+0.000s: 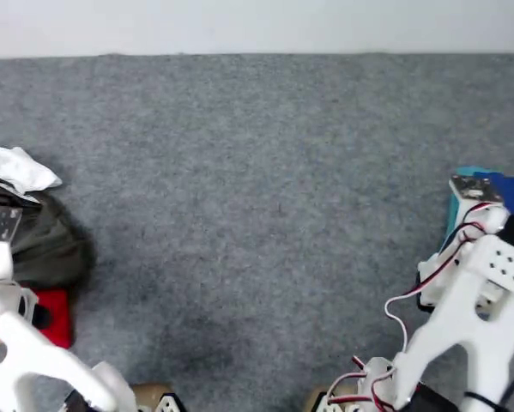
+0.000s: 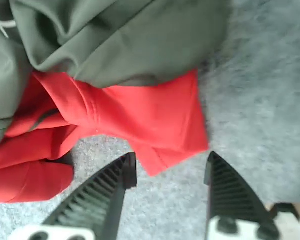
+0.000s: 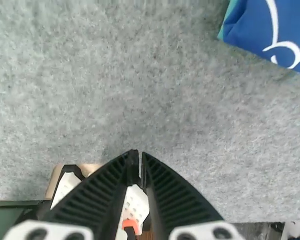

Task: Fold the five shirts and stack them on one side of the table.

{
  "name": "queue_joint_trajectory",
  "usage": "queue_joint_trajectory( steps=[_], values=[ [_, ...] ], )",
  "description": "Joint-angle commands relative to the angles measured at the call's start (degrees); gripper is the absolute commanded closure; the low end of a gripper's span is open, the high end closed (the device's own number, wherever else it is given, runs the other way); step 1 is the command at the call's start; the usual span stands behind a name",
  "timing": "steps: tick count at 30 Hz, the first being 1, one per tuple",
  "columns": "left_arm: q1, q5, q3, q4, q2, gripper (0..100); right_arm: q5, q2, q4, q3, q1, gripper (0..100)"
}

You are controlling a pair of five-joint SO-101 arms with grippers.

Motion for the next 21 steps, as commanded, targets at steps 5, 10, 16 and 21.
queue_joint_trajectory(
  steps=[5,10,16,21],
  values=[
    [-0.8,-1.2,7.5,-12.4,-1.4,77,-0.5,-4.3,2.2,0.4,-0.5,98.9],
    [2.4,-1.1,15.8,-21.6,-1.3,77,-0.5,-6.5,2.3,0.4,-0.5,98.9],
    [5.0,1.8,23.6,-30.2,-1.3,77,-0.4,-9.0,2.3,0.4,-0.5,98.9],
    [5.3,2.4,26.6,-31.0,-1.4,83,-0.4,-10.8,2.3,0.4,-0.5,98.9]
  ],
)
